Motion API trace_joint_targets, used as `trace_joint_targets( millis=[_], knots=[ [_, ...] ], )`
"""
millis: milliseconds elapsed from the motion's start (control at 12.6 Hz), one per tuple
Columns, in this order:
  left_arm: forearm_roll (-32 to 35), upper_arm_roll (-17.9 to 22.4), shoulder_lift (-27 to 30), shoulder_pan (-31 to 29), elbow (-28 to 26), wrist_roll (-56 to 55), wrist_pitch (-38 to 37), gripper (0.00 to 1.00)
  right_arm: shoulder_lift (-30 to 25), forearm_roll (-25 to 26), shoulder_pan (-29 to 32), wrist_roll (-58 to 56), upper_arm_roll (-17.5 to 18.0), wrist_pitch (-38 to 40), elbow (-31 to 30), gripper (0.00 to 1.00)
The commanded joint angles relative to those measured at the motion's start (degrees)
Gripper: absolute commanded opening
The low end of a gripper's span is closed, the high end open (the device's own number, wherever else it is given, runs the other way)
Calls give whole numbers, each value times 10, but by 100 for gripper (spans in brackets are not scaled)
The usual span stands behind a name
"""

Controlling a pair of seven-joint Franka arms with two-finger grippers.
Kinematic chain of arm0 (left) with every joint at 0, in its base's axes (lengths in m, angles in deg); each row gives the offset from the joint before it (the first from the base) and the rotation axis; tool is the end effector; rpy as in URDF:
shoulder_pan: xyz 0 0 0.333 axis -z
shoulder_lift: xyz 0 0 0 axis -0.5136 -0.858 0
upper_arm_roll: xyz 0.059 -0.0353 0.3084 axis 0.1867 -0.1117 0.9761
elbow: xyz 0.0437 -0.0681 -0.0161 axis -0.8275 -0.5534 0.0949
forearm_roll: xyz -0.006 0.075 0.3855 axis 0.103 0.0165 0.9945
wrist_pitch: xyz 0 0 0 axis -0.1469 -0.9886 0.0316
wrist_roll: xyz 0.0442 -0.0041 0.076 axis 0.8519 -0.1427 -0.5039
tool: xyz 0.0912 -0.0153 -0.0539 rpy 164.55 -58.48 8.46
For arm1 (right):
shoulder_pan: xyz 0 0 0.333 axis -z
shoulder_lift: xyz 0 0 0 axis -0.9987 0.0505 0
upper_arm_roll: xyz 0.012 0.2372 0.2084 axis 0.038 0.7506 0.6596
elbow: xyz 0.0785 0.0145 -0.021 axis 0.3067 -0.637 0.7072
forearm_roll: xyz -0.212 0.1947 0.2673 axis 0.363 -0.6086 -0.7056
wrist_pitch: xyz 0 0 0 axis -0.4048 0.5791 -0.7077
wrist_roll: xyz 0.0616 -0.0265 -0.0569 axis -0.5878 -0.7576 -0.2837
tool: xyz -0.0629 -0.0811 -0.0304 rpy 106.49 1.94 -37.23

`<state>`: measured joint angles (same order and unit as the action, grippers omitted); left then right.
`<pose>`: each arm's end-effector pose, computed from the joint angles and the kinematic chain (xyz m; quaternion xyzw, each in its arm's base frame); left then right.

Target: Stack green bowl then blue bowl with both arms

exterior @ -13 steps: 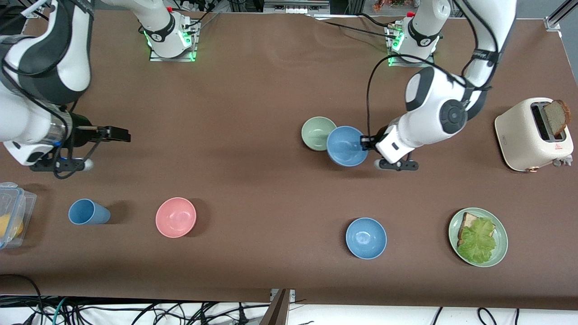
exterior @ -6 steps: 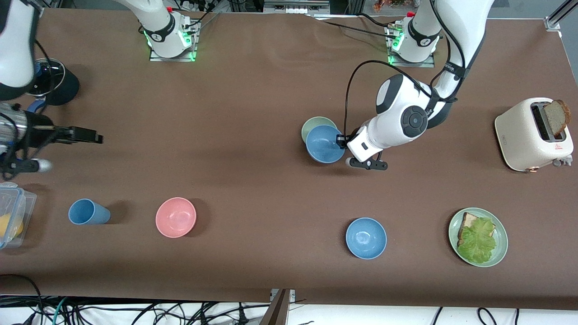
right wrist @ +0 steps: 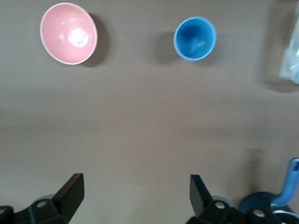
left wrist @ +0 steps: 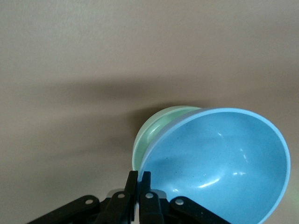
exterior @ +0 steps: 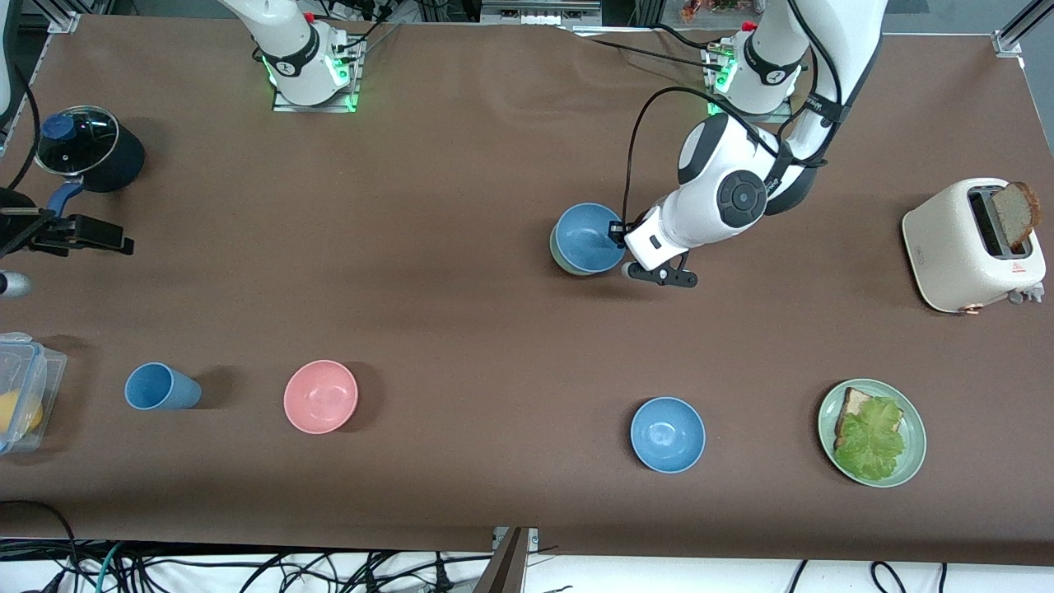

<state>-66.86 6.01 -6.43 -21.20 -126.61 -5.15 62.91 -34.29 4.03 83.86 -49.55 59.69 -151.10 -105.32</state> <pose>0.4999 -0.2902 0.2761 0.9812 -0.0316 -0.1269 0.1418 0.6185 -0.0605 0.5515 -0.9979 -0.0171 0.0615 0.0078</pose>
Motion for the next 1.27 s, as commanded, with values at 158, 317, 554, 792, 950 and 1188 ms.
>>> trace_joint_targets(
  millis=[158,317,554,792,950,1188],
  knots=[
    [-5,-8,4,-9,-18,5,24,0,-78,28,36,-3,49,-59,-68,100],
    [-5,-8,-2,-7,-18,1,35,0,-88,30,35,3,53,-41,-72,100],
    [-5,-7,-10,-4,-21,-1,41,0,-92,29,36,68,67,-22,-72,100],
    [-5,-8,-19,5,-32,-5,61,0,-81,28,36,65,70,-20,-66,100],
    [-5,-7,-26,22,-32,-19,68,0,-75,29,35,63,68,-15,-54,100],
    [-5,-7,-29,22,-33,-25,68,0,-73,26,35,63,68,-12,-53,100]
  ],
)
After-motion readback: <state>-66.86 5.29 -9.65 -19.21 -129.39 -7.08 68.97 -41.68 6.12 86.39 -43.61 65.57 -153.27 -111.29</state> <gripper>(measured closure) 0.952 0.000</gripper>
